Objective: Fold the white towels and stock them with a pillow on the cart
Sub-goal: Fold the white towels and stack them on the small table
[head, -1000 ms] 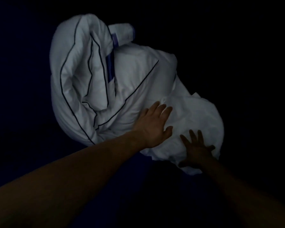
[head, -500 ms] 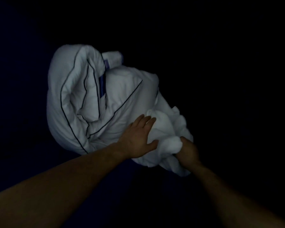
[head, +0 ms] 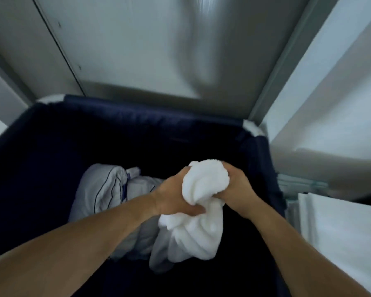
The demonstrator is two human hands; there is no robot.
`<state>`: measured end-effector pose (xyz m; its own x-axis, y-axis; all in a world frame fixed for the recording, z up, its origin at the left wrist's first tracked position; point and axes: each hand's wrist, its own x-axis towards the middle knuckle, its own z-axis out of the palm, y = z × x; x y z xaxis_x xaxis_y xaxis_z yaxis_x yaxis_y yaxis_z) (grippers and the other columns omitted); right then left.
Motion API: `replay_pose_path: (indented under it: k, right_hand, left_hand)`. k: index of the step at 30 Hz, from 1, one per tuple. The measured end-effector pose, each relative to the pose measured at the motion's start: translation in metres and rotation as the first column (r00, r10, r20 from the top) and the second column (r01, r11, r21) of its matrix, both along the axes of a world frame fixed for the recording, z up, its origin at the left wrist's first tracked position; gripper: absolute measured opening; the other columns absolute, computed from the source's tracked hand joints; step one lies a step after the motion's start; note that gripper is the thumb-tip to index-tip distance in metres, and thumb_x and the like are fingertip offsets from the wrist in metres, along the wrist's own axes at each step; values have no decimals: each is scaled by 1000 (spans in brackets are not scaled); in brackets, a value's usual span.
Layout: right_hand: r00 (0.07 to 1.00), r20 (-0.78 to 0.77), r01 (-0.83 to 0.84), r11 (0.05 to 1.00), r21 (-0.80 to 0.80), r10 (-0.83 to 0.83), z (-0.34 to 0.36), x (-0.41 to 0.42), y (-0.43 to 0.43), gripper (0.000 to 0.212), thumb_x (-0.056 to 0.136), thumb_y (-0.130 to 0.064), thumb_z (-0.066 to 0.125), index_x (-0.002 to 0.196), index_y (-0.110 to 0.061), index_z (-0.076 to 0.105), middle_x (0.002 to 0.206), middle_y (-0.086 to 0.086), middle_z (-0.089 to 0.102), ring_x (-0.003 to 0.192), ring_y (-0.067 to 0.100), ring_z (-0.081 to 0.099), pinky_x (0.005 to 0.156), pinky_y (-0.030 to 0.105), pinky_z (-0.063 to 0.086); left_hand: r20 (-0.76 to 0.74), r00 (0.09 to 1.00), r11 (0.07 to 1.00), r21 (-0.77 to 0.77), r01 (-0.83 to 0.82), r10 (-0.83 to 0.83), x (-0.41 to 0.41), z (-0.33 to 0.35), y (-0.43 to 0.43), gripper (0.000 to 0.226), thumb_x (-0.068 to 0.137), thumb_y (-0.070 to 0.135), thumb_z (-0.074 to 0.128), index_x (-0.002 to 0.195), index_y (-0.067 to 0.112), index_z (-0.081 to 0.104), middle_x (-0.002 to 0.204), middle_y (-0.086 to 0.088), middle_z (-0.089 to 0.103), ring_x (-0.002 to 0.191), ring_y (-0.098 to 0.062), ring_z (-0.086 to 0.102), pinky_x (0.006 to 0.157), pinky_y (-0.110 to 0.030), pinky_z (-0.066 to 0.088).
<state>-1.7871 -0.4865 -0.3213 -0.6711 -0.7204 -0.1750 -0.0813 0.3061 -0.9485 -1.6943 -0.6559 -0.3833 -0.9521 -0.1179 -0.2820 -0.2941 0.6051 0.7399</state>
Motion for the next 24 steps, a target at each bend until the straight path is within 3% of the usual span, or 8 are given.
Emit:
replay_pose_path:
  k: [5,8,10,12,14,17,21,24]
  right_hand:
    - [993,-91,48,971,-235,-71,99,-21,32,75,44,-38,80,116,-26,63,107,-4,72,100,14,68,75,30,57]
    - [990,-113,31,913,-408,-85,141,-27,71,78,55,-36,83,128,-37,55,122,-9,65,110,7,64,79,21,55]
    - [986,-165,-61,928,-369,0,154,-23,98,80,62,-38,88,128,-57,48,124,-26,61,112,-4,60,82,18,54]
    - [972,-227,-118,965,-235,64,154,-18,116,96,54,-52,92,130,-66,36,129,-31,55,120,-2,55,94,31,54]
    - [955,-294,-87,984,-154,38,150,-15,129,124,42,-64,92,145,-54,23,144,-20,45,134,12,45,107,50,44]
    - [929,-361,46,991,-125,-88,146,-16,146,151,34,-72,89,155,-40,4,155,-11,30,143,19,33,113,54,37]
    - [945,-274,134,977,-167,-177,141,-14,163,144,32,-69,93,149,-45,13,143,-18,41,131,11,46,106,44,46]
    - [959,-156,208,961,-182,-237,147,-13,159,116,49,-54,96,145,-36,33,128,-18,55,114,12,57,93,40,53]
  left_hand:
    - [-214,938,961,107,-254,271,-21,114,31,60,68,34,88,117,42,54,101,28,61,86,21,56,67,-3,44]
    - [-263,893,926,196,-322,366,-32,187,58,52,76,17,85,120,32,61,109,15,65,103,-2,64,85,-21,50]
    - [-312,830,884,229,-407,462,-36,233,78,51,75,14,83,122,20,64,112,4,67,106,-19,65,86,-31,51]
    - [-369,733,820,280,-499,572,-40,276,98,51,71,18,84,118,23,64,108,2,69,98,-19,66,79,-30,54]
    - [-365,678,767,371,-523,638,-43,316,117,47,69,22,85,110,26,62,104,2,69,95,-21,66,83,-37,57]
    - [-340,639,710,486,-509,690,-44,368,138,51,69,27,84,113,20,60,103,1,66,93,-24,65,83,-42,57]
    - [-313,587,619,650,-441,746,-42,418,158,60,67,28,85,120,13,60,106,-5,68,91,-27,68,71,-39,59]
    - [-315,581,592,711,-379,751,-43,437,168,64,67,24,85,124,8,61,109,-8,70,91,-28,70,74,-40,61]
